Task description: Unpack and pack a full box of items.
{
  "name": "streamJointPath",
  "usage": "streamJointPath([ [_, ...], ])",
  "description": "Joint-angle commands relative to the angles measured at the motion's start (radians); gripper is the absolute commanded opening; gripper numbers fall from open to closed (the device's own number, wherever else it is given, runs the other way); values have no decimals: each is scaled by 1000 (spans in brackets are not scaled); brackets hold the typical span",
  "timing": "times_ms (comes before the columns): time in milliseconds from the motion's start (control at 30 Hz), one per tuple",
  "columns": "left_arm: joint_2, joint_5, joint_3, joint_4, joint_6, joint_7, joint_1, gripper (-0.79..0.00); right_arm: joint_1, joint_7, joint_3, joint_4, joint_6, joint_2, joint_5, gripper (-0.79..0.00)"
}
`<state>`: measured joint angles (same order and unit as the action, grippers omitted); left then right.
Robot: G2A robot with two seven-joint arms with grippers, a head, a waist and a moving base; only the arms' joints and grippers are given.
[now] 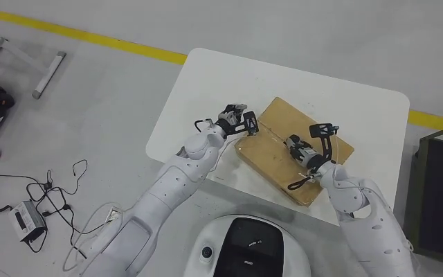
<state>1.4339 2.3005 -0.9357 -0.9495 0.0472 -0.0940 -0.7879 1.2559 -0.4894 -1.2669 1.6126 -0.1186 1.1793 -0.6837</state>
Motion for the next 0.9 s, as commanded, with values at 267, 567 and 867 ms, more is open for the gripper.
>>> streamJointPath([
  [267,-16,27,-43,-131,-17,8,-46,0,-8,-4,10,-11,0,2,-1,-785],
  [567,-18,28,-58,-208,-24,-2,-62,0,-8,-4,0,4,3,1,2,-785],
  [867,-11,17,-66,-240,16,16,-64,0,0,-6,-2,14,-1,1,1,-785],
])
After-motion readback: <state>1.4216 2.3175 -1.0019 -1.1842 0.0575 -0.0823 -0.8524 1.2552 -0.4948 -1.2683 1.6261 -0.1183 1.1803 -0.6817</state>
